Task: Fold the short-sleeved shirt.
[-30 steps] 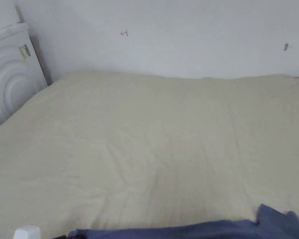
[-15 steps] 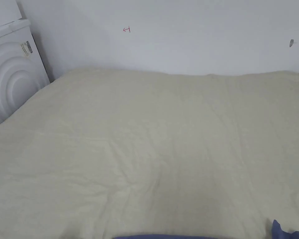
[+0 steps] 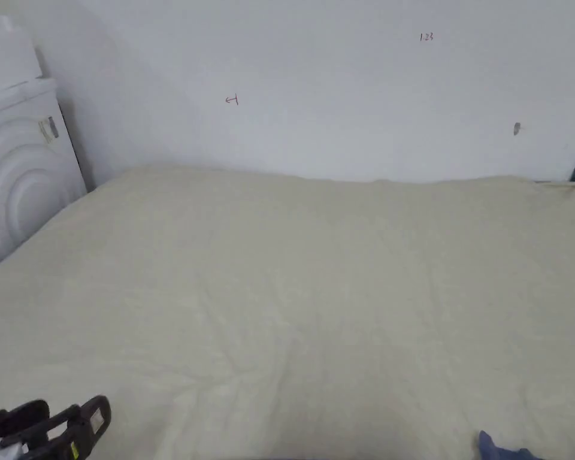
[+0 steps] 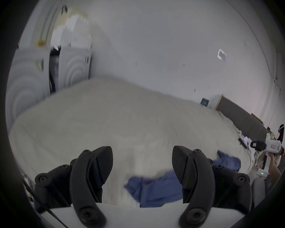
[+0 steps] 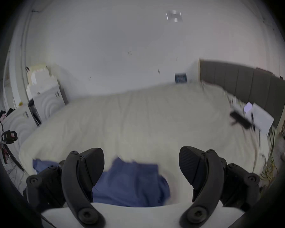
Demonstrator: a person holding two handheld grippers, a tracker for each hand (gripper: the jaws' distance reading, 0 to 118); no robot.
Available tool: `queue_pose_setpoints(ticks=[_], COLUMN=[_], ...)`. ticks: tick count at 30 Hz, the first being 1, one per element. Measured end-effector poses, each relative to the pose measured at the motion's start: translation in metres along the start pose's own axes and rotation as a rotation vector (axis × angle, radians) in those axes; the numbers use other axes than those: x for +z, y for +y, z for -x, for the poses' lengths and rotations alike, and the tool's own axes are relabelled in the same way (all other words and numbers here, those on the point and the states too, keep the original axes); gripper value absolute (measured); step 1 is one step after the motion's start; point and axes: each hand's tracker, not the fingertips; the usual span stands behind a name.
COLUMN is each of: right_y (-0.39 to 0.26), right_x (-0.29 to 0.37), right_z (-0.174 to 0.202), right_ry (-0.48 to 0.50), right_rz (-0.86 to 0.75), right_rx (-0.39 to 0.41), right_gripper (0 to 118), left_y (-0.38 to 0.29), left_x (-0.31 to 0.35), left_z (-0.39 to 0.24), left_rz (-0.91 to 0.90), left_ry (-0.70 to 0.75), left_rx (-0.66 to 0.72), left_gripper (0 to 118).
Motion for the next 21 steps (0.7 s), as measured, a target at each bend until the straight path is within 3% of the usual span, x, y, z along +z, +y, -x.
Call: queue_pose_setpoints(ticks=[6,8,9,11,13,15,16,17,18,21], right_y=[0.014,0.011,0.008,-0.001,-0.009,-0.017,-0.021,-0.025,-0.029,-0.035], right_x=[0.005,0.001,0.000,-0.005,-0.003,-0.002,-0.003,-0.003,-0.004,-0.007], right_z=[0.066,0.084,0.091,0.096,0.102,0.106,0.106,0.106,0.109,0.107], right_ry=[0.093,0.076,0.079,0.090,0.116,0.115,0.114,0.105,0.097,0.079], right_rz=[-0.090,-0.071,-0.064,-0.049,-0.042,-0.021,-0.012,-0.011,-0.005,0.026], right_rx=[0.054,0.082,0.097,0.102,0.114,0.144,0.160,0.165,0.174,0.197], right_gripper=[96,95,95,91,73,51,30,9,0,0], left_y=[0.020,0.014,0.007,-0.001,-0.010,-0.019,-0.022,-0.025,-0.029,-0.035], left_x=[0.018,0.017,0.012,0.010,0.007,0.005,0.005,0.004,0.004,0.005], left_z=[-0.065,-0.082,-0.078,-0.086,-0.090,-0.089,-0.087,-0.085,-0.083,-0.076], left_rz=[-0.076,-0.092,-0.090,-0.084,-0.072,-0.056,-0.045,-0.031,-0.024,-0.002], left_ry=[-0.018,-0.018,-0.017,-0.030,-0.024,-0.013,-0.027,-0.033,-0.028,-0.029], left_rx=[-0.064,-0.083,-0.079,-0.069,-0.088,-0.098,-0.098,-0.095,-0.088,-0.088], left_gripper=[81,79,76,52,25,16,5,1,0,0])
